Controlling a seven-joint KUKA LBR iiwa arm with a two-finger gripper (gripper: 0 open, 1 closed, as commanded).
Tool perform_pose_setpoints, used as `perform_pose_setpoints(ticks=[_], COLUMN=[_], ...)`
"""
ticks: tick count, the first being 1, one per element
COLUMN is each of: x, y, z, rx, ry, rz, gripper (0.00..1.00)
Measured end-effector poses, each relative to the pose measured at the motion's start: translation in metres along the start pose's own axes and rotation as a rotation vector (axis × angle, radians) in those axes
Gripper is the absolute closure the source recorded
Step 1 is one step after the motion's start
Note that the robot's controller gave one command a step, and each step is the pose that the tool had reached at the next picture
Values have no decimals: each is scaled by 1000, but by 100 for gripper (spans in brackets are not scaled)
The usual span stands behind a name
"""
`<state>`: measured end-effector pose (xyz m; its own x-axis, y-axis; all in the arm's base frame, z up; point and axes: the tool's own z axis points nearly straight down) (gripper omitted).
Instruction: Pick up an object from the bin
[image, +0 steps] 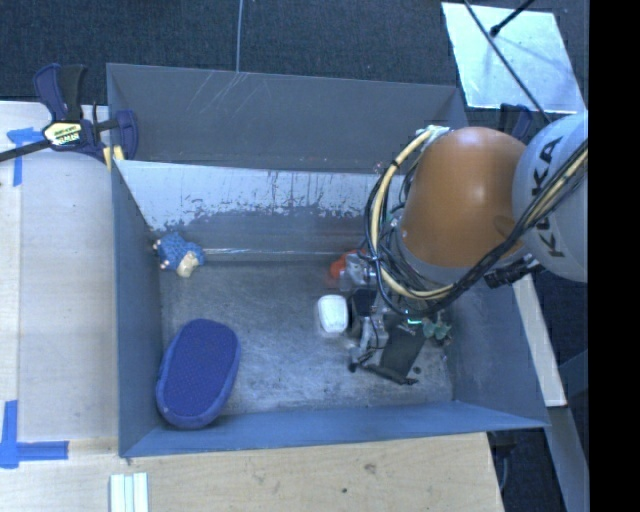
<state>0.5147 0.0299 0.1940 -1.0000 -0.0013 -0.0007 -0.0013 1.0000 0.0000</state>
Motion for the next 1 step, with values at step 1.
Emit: perform_pose_setpoints(ticks=[1], x=[-26], y=[-69], z=[96], rx=[1], ry=[-7], rz=[-249], gripper=[0])
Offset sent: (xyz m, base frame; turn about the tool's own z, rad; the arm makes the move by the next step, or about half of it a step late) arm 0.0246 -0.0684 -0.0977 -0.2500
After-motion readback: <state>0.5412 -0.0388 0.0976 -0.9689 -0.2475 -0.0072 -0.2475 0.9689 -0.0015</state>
